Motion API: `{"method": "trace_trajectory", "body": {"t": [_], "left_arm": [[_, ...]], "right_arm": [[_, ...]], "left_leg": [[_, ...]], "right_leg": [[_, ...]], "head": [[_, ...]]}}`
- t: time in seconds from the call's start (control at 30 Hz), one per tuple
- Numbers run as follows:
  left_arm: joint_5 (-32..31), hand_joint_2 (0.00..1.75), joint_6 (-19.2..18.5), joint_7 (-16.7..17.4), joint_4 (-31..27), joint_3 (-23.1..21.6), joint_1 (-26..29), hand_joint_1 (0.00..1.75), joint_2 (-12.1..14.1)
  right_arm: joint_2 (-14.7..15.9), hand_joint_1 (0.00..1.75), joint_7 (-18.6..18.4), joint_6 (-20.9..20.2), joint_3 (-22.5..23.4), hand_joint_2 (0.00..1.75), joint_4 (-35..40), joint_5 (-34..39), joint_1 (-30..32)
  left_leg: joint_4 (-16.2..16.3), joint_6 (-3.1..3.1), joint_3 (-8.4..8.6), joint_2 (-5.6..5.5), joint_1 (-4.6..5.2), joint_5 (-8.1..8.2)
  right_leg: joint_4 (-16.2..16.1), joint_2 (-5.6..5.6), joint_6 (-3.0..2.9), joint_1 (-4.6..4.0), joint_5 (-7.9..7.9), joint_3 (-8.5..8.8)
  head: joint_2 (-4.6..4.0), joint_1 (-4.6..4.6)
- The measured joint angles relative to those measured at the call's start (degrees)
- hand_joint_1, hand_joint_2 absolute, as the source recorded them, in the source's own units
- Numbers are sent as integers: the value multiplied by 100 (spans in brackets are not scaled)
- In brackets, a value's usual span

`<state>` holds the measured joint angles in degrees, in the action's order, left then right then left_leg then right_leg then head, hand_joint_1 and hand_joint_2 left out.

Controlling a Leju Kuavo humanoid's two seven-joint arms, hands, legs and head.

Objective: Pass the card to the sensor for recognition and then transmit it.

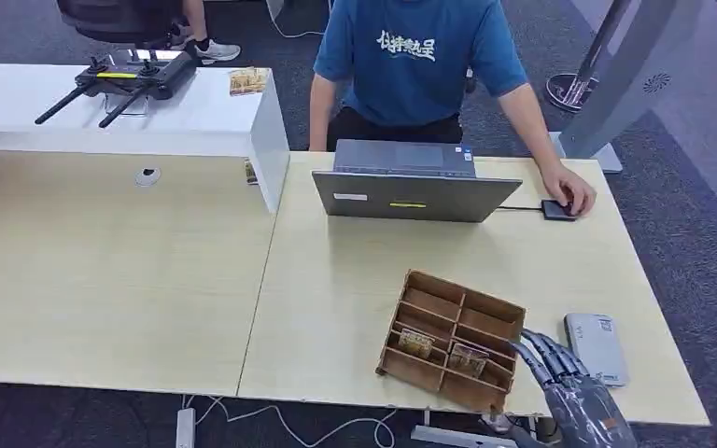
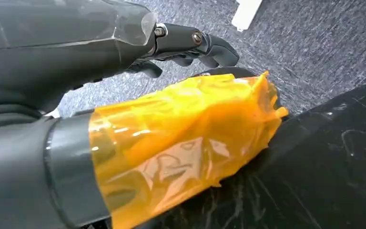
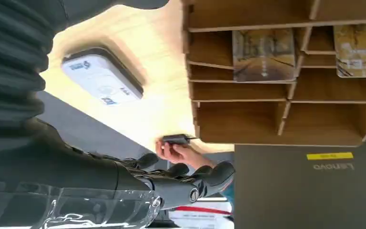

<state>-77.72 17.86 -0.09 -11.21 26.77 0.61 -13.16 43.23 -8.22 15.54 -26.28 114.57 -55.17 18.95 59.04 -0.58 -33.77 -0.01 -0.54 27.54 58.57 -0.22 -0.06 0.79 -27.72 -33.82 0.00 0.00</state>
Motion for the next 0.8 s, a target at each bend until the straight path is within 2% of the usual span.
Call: {"method": "trace_trajectory", "body": {"t": [0.1, 0.27, 0.4, 0.53, 0.67, 0.8], "left_arm": [[26, 0, 39, 18, 0, 22, -11, 0, -24], [46, 0, 101, 18, 0, 90, -13, 0, -46], [48, 0, 116, 17, 0, 109, -12, 0, -46], [76, 0, 216, 15, 0, 142, -9, 0, -65], [170, 0, 254, -11, 0, 184, -9, 0, -87], [236, 0, 254, -24, 0, 262, -8, 0, -101]], "right_arm": [[-568, 0, 81, 111, -254, 175, -330, -275, -378], [-1307, 0, 85, 188, -592, 175, -795, -520, -781], [-1586, 0, 83, 201, -721, 175, -992, -526, -917], [-1852, 0, 20, 469, -804, 175, -1140, -653, -984], [-2071, 0, -206, 658, -892, 175, -1245, -837, -995], [-2122, 0, -514, 715, -1025, 175, -1311, -1093, -996]], "left_leg": [[-1, -1, 5, 5, -1, 0], [-2, -2, 4, 4, -3, -1], [-2, -2, 1, -1, -3, 0], [-1, -1, 0, 1, -2, 0], [-2, -4, 0, 0, -2, 3], [-1, -7, 1, 0, -2, 5]], "right_leg": [[1, 7, -1, -1, 0, 2], [1, 5, -2, -2, -1, 3], [1, 0, -2, -2, -2, 4], [-1, 1, -2, -1, -2, 4], [-1, 1, 0, -2, -4, 4], [-1, 1, 0, -1, -4, 4]], "head": [[0, -2], [0, -7], [0, 0], [0, -2], [0, -2], [0, -2]]}}
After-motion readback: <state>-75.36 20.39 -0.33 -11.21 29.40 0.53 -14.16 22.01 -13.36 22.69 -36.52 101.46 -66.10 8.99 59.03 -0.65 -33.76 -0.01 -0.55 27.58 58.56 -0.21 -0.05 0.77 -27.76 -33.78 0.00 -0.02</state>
